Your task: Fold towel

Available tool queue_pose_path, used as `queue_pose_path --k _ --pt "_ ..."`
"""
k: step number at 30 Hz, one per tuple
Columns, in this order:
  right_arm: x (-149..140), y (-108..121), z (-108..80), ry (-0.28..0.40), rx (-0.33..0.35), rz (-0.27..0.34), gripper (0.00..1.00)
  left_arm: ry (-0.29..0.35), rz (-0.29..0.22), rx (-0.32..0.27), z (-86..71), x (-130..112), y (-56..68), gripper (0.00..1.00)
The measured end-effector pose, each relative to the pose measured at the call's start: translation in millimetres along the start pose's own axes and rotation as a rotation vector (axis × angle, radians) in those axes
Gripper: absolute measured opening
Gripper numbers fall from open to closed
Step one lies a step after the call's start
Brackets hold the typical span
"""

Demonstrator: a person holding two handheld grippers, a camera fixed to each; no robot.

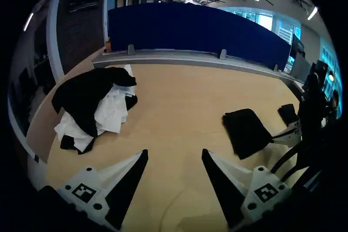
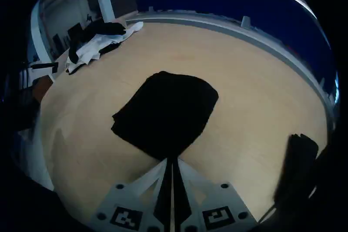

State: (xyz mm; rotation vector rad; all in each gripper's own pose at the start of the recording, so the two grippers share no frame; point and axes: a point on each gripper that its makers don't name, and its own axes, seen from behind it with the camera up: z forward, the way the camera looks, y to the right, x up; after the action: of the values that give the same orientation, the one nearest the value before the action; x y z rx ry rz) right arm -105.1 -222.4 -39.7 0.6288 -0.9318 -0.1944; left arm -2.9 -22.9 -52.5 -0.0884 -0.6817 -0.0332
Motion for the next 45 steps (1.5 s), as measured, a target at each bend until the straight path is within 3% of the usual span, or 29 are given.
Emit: queue_pose_path --k 10,26,38,45 --pt "60 -3 -23.2 0.131 0.004 0.014 0.01 0.014 -0.001 0.004 -3.3 7 -2.3 0.91" --pt "163 1 -86.7 0.331 -0.007 -0.005 0.01 0.047 0.003 0.001 -8.1 21 -2.2 0.91" --pt "181 23 -118.6 0.375 -0.047 -0.002 0.01 0.059 0.01 -0.006 -9.6 30 1.4 0.91" --pt "185 56 -141.4 0.4 -0.091 0.025 0.01 0.062 0.015 -0.013 -9.8 34 4.4 0.91"
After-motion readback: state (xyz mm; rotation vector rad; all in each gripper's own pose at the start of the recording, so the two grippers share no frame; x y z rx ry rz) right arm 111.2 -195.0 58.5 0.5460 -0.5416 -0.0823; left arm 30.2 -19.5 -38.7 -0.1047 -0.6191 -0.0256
